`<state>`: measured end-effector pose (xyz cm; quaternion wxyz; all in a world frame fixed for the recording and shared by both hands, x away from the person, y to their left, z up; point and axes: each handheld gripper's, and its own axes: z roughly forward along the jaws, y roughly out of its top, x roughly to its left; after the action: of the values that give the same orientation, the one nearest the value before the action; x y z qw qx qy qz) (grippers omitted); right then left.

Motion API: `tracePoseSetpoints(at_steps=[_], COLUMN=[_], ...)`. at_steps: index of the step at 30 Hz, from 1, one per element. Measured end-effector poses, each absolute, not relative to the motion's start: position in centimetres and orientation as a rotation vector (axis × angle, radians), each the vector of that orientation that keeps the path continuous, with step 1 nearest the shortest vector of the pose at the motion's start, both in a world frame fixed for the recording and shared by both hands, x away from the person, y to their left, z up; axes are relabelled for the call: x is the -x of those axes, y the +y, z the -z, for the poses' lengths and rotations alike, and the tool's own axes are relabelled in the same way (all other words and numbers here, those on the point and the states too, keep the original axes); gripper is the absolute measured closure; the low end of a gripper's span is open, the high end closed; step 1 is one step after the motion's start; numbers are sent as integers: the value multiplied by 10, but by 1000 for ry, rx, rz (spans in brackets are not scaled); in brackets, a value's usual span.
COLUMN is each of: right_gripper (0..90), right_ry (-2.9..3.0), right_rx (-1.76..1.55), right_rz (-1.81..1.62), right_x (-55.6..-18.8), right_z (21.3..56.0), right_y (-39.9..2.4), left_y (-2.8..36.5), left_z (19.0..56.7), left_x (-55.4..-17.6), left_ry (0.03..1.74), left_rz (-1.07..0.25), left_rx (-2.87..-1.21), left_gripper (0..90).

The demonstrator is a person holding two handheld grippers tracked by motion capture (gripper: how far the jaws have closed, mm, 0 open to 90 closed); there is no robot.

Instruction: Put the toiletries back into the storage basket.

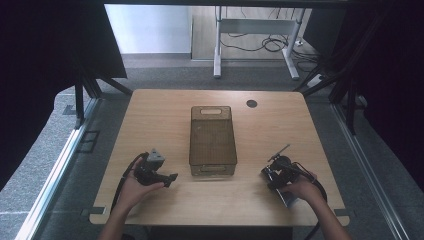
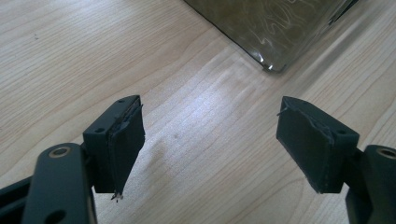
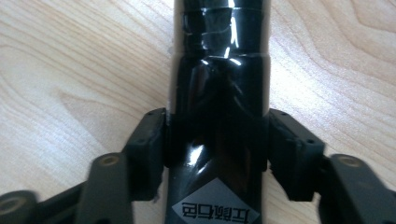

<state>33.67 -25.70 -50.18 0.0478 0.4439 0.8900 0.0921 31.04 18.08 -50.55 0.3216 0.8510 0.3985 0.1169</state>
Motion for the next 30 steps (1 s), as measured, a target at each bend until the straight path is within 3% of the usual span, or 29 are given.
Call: tracePoseSetpoints(at_steps=[14,30], right_gripper=[466,470], right_ry=[2781,2784], right_rx=[-1373,-1405], right_rz=[-249,-355], right_x=[-345,-349], right_z=[498,468], right_y=[-258,-259], left_y=[182,182], left_z=[505,504], left_x=[-311,-311], left_ry=[1053,1050], left_rz=[-309,-308], left_rx=[-2229,-2229], left_gripper=[238,238])
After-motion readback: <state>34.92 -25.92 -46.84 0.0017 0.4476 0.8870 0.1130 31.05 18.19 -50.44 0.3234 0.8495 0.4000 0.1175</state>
